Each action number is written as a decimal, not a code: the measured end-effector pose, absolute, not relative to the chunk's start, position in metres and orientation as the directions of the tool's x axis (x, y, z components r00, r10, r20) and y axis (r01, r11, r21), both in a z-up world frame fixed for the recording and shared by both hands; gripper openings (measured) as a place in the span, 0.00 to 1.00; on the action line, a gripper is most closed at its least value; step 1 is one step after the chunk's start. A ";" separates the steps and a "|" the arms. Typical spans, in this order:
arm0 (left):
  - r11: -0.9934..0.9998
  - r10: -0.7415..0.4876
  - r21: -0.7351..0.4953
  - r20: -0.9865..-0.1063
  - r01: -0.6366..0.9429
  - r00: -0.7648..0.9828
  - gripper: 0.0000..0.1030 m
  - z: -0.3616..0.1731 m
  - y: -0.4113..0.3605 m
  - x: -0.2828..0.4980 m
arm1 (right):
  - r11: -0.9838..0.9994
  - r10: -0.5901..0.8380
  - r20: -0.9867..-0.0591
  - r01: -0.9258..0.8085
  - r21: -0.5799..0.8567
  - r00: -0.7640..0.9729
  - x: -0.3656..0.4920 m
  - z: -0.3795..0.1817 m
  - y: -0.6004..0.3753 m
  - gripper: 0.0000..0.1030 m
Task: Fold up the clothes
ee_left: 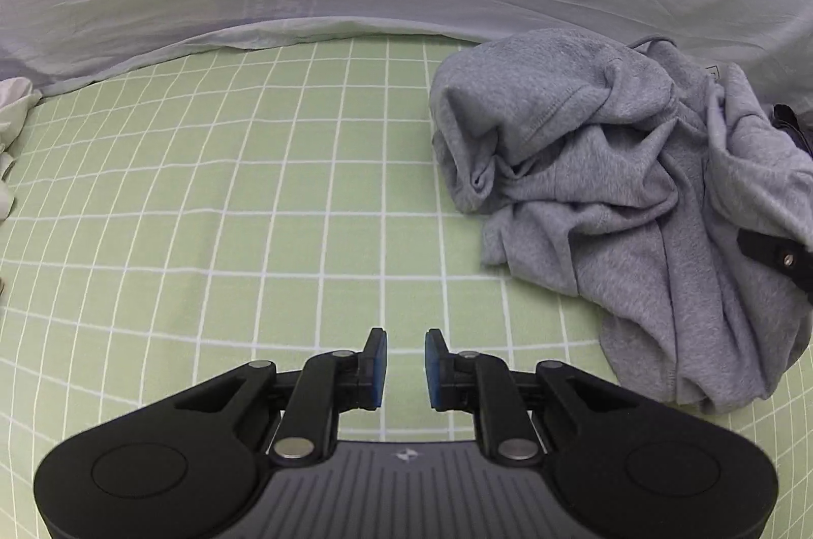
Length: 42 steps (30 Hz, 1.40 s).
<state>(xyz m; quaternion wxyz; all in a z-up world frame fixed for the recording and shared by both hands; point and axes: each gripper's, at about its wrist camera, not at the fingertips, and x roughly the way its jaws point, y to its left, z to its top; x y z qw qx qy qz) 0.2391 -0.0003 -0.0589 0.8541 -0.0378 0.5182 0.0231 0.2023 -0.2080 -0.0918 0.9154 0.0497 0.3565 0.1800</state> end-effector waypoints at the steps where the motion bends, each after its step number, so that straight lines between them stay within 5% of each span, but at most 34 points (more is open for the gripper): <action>1: 0.995 0.000 -0.047 -0.889 -0.092 0.458 0.17 -0.059 0.005 0.229 | 0.919 0.390 -0.651 -0.323 0.227 0.651 0.193 -0.098 -0.196 0.22; 5: 0.989 -0.011 -0.076 -0.897 -0.130 0.443 0.18 -0.062 0.019 0.201 | 0.913 0.358 -0.707 -0.386 0.129 0.610 0.152 -0.122 -0.156 0.25; 9: 0.993 -0.019 -0.073 -0.880 -0.097 0.474 0.19 -0.056 0.015 0.195 | 0.919 0.330 -0.700 -0.385 0.085 0.634 0.141 -0.104 -0.162 0.45; 19: 0.994 -0.104 -0.100 -0.862 0.034 0.496 0.24 -0.058 -0.016 0.209 | 0.942 0.251 -0.556 -0.067 0.330 0.792 0.128 -0.068 -0.262 0.71; 30: 0.966 -0.221 -0.129 -0.862 0.225 0.457 0.25 -0.078 -0.086 0.245 | 0.902 0.072 -0.715 0.261 0.344 0.695 0.178 -0.129 -0.325 0.72; 42: 0.896 -0.355 -0.201 -0.859 0.396 0.368 0.34 -0.100 -0.191 0.287 | 0.895 0.072 -0.777 0.303 0.327 0.626 0.182 -0.165 -0.328 0.73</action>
